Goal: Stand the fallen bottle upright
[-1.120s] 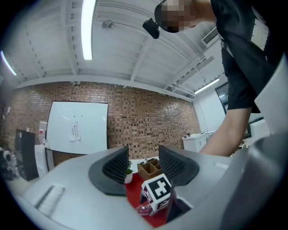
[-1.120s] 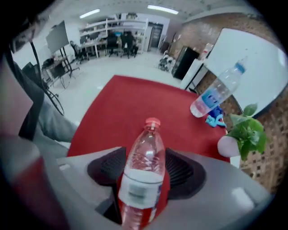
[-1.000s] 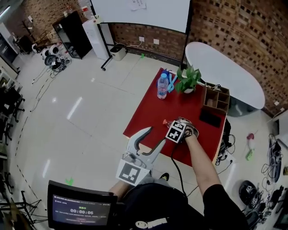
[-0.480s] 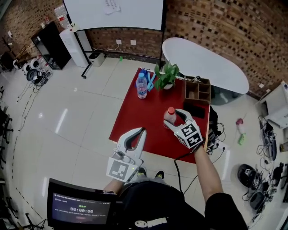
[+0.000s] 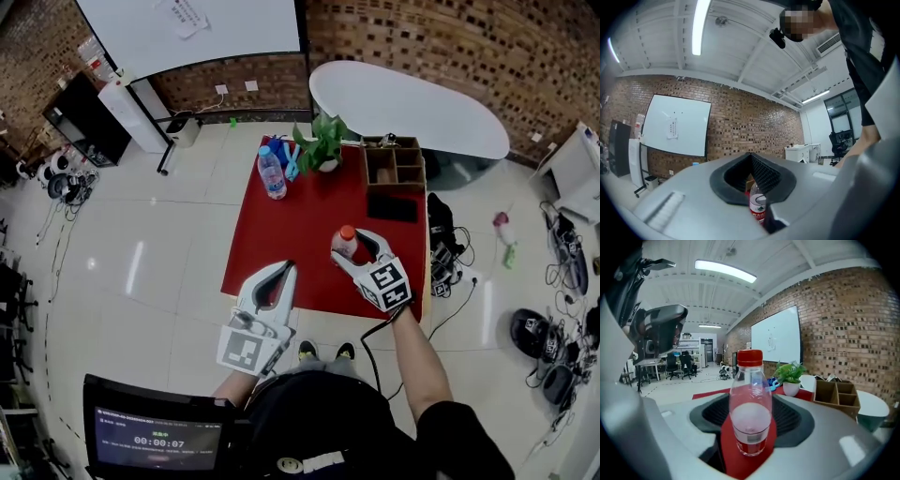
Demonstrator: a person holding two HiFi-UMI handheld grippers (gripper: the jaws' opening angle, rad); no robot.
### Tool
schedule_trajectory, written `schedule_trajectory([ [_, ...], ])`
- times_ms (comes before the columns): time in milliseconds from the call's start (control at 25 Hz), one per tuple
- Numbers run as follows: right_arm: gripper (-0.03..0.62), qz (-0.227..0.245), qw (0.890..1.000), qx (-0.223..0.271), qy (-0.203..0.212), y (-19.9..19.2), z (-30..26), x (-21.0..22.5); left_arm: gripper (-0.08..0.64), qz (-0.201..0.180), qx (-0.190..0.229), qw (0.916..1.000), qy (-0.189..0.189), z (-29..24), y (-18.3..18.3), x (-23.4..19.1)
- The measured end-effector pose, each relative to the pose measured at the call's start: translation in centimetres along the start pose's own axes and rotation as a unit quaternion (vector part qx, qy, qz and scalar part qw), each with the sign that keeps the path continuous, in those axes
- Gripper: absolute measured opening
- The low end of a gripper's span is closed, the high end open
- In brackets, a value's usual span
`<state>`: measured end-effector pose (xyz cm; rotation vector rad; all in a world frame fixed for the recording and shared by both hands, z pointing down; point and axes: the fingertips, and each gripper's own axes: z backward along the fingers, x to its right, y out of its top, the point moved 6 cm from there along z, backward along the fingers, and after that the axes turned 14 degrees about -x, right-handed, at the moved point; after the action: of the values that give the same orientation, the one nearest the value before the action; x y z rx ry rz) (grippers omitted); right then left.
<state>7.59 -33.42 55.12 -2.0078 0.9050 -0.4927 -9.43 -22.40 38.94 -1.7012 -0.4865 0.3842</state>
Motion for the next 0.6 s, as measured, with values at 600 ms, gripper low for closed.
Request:
schedule_trajectory([
  [600, 0.291, -0.017, 0.993, 0.112, 0.026, 7.1, 8.8, -1.1, 0.003, 0.016, 0.015, 0.9997, -0.011, 0.4, 0.0, -0.1],
])
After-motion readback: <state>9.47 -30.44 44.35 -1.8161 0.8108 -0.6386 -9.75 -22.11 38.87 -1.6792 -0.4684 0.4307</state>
